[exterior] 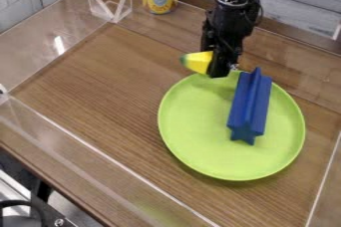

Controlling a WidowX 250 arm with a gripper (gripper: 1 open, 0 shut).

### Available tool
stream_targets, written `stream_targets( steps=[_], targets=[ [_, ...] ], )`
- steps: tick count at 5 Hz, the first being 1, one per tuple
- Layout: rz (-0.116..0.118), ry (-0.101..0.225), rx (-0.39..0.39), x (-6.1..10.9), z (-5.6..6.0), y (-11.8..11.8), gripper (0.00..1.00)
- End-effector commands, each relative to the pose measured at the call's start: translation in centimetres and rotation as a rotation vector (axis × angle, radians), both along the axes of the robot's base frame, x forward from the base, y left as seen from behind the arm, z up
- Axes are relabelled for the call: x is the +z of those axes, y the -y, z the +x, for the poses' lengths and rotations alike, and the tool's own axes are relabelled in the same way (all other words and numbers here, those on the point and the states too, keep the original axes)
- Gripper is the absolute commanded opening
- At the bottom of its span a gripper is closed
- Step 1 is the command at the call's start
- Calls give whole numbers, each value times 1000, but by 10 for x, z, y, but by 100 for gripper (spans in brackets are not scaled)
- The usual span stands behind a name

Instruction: Remove the banana from inside the green plate and put it on the table

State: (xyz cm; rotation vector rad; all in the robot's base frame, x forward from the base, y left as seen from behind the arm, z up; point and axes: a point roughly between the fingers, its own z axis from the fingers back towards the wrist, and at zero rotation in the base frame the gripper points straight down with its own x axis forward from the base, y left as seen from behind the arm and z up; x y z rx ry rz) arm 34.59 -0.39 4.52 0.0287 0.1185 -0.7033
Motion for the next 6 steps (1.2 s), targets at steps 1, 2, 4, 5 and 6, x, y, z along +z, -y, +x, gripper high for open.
stream_targets(
  steps=[1, 2, 4, 5, 6],
  targets=[
    [9, 54, 0, 26, 9, 1, 0],
    [17, 39, 14, 32, 6, -3, 0],
    [37, 13, 48, 46, 1, -12, 0],
    [47, 2, 63, 52, -2, -19, 0],
    [52, -9, 80, 57, -4, -24, 0]
  ],
)
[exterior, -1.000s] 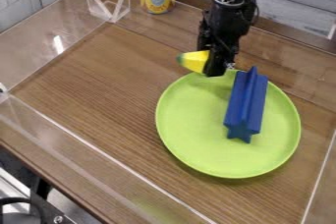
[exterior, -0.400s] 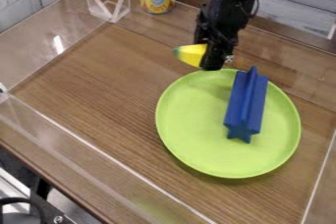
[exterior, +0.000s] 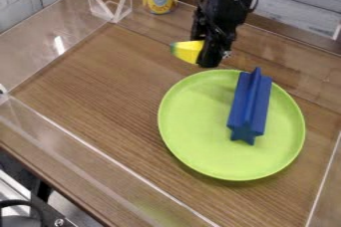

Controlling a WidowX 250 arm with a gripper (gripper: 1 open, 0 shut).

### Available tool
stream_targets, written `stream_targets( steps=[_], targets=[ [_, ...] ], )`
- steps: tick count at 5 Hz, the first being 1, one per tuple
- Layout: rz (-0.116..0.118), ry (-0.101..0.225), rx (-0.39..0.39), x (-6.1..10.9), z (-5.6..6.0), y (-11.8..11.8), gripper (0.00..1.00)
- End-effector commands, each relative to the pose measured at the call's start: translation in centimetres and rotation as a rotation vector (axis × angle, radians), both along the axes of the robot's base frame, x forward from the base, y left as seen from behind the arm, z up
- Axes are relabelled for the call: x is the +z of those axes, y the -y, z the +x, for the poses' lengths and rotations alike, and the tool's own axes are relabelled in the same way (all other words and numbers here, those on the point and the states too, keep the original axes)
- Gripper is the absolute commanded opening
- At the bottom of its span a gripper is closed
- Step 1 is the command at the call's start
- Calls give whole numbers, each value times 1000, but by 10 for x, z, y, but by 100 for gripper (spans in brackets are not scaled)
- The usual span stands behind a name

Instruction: Remove the banana from inside the green plate and put it on the table

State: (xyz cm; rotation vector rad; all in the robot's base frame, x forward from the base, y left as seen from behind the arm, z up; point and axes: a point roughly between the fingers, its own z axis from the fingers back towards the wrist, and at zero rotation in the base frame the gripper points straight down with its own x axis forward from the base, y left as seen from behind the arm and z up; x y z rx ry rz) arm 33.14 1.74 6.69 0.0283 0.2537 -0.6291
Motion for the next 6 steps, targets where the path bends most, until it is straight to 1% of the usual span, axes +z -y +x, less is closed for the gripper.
stream_targets(
  steps=[1, 3, 6],
  targets=[
    [13, 104, 24, 40, 7, -8, 0],
    [24, 98, 58, 48, 2, -20, 0],
    [39, 96, 80, 54, -4, -40, 0]
  ],
)
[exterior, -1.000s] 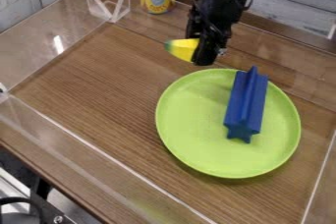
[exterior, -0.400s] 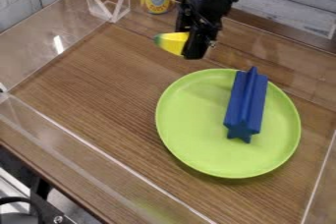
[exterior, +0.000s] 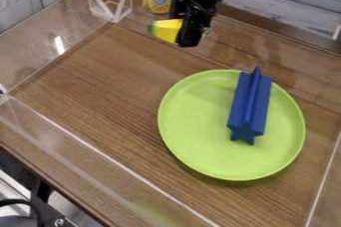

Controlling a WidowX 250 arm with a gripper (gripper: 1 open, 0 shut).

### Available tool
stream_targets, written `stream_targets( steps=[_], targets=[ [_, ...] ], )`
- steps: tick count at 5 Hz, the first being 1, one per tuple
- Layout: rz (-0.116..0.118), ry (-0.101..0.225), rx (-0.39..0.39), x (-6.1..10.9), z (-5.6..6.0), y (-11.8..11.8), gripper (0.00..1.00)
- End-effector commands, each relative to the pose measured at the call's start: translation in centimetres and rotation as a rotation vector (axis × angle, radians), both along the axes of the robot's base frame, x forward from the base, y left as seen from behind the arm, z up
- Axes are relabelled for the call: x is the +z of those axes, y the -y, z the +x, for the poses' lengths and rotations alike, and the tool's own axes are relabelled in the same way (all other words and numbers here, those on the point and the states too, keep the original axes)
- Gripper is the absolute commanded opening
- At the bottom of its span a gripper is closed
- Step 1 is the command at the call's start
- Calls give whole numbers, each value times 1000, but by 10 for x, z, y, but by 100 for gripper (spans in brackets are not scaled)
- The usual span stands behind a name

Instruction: Remove the banana from inside the green plate and put it on the table

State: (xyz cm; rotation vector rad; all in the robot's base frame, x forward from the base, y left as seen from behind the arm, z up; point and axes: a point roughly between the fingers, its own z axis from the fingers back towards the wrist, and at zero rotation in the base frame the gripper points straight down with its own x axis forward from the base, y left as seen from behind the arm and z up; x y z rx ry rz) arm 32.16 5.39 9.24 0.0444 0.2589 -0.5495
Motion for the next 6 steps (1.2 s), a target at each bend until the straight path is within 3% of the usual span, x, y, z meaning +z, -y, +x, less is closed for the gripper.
stream_targets(
  steps=[1, 3, 6],
  targets=[
    [27, 96, 38, 28, 2, -17, 0],
    [49, 102, 100, 18, -2, -44, 0],
    [65, 112, 157, -17, -6, -75, 0]
  ],
)
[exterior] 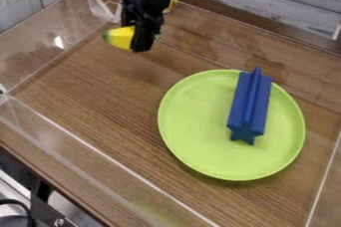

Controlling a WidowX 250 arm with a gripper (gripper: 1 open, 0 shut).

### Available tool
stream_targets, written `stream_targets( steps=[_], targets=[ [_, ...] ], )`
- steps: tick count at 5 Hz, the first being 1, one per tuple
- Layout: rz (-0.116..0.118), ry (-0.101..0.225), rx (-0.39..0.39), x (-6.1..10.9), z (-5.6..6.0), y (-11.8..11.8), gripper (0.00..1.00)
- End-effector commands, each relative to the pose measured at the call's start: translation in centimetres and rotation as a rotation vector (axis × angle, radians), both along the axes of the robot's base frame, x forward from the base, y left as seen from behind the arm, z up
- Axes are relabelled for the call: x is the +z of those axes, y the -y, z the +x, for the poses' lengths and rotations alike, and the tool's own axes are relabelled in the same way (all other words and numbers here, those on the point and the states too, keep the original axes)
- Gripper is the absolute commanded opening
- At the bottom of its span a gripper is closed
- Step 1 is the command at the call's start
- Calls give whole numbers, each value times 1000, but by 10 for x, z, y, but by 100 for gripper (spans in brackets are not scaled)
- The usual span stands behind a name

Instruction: Remove the banana from inside the green plate and put it on the table

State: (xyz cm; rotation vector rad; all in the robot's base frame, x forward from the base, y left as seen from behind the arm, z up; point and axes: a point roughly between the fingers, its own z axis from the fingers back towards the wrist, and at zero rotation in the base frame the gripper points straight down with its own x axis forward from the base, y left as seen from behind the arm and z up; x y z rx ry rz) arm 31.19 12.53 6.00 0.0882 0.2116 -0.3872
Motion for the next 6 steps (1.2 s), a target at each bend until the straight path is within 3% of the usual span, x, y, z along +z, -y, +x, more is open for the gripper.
stream_targets(
  steps=[1, 2, 3, 4, 6],
  targets=[
    [19, 51, 14, 4, 2, -10, 0],
    [16, 50, 25, -2, -1, -15, 0],
    [2, 46, 32, -5, -3, -18, 100],
    [-25, 48, 43, -4, -5, -18, 100],
    [-55, 66, 67, 2, -10, -20, 100]
  ],
)
